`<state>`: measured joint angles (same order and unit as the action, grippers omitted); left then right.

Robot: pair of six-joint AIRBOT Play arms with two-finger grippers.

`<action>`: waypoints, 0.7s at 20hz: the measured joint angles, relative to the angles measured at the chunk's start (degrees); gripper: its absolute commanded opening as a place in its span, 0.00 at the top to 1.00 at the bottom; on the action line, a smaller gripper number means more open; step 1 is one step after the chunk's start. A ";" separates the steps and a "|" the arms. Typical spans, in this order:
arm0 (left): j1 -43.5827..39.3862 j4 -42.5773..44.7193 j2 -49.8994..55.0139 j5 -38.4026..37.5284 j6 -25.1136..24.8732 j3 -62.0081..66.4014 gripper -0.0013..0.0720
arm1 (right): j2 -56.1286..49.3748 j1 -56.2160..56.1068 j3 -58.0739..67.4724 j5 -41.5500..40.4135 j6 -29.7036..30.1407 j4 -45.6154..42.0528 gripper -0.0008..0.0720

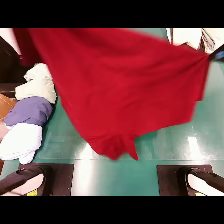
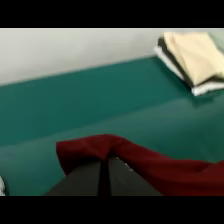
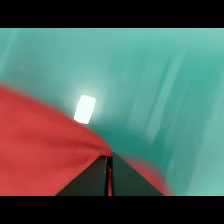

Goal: Fold the shirts.

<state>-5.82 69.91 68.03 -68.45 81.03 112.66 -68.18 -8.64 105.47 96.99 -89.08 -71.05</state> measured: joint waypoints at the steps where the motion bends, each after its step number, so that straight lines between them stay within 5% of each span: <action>1: 0.00 -0.04 4.24 -2.60 0.00 -0.55 0.95 | -2.36 -0.02 -3.13 0.11 -0.22 0.50 0.97; 7: 0.00 -0.90 25.79 -7.82 -0.02 -2.97 0.94 | -15.52 -0.50 -13.81 -10.29 0.90 2.99 0.95; 8: 0.00 -0.87 28.06 -7.56 -0.02 -3.17 0.76 | -17.44 -0.50 -13.55 -11.98 1.01 3.48 0.75; 9: 0.00 -0.85 29.46 -6.95 -0.07 -3.26 0.29 | -19.34 -0.50 -12.57 -13.38 1.20 3.98 0.48; 10: 0.00 -0.90 30.53 -6.14 -0.04 -3.26 0.15 | -20.96 -0.48 -11.17 -14.38 1.38 4.37 0.45; 14: 1.14 0.28 32.02 -8.20 1.27 -1.62 0.16 | -23.96 0.92 -4.87 -14.36 2.40 5.09 0.46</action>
<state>-4.69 70.19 100.05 -76.64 82.30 111.04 -92.14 -7.73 100.60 82.63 -86.67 -65.95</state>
